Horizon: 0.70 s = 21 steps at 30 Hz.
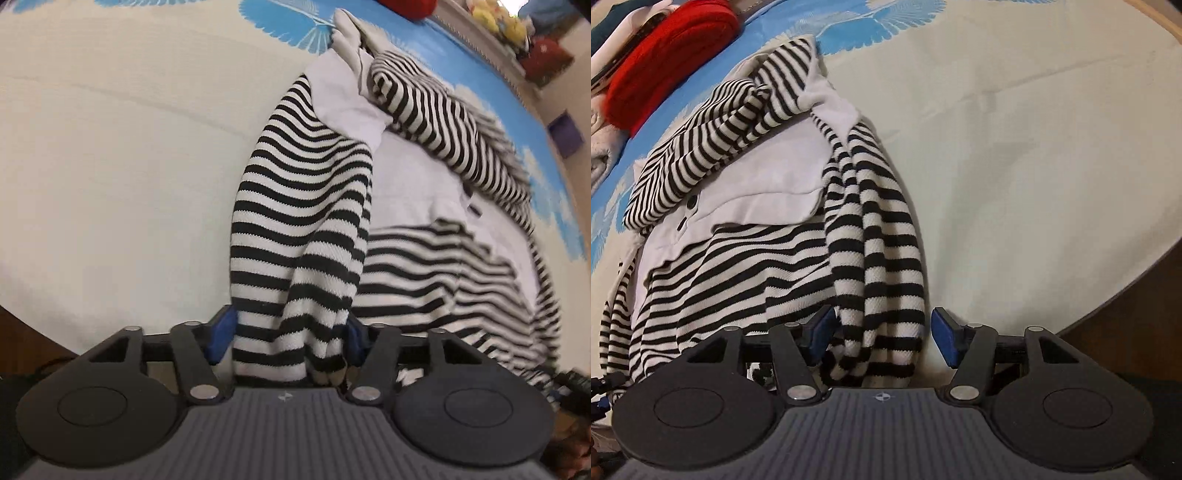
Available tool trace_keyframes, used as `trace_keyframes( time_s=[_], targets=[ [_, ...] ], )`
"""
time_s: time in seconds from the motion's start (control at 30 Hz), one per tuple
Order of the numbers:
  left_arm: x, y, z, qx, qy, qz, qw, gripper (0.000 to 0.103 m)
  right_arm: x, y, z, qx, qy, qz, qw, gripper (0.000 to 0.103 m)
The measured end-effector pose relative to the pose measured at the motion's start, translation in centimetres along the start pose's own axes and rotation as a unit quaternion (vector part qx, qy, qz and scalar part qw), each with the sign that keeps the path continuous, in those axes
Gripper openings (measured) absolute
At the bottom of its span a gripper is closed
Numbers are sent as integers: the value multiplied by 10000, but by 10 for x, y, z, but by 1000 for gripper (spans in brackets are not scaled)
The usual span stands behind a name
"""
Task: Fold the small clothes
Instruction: 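Close both grippers together on the striped sleeve edge of the folded hoodie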
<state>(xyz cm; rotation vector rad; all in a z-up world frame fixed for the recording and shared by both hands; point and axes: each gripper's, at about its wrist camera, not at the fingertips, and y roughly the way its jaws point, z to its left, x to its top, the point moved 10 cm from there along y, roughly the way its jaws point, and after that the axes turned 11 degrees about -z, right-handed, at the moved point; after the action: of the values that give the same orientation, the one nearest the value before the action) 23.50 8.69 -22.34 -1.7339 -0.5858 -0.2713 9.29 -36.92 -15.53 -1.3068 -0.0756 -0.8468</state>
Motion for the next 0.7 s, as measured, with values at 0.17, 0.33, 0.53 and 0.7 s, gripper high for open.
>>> trace_keyframes(
  time_s=[0.17, 0.33, 0.53, 0.7],
  targets=[
    [6, -15, -7, -200, 59, -313, 9993, 8, 0, -5, 6, 261, -42, -69, 9996, 12],
    [15, -38, -10, -355, 40, -685, 9970, 10, 19, -33, 5, 479, 163, -641, 9967, 10],
    [-4, -15, 9, -131, -283, -1, 9995, 37, -5, -11, -10, 94, 266, 46, 9996, 29],
    [-5, -16, 13, -84, -327, -21, 9994, 38, -8, -9, -12, 17, 169, 74, 9998, 38]
  ],
)
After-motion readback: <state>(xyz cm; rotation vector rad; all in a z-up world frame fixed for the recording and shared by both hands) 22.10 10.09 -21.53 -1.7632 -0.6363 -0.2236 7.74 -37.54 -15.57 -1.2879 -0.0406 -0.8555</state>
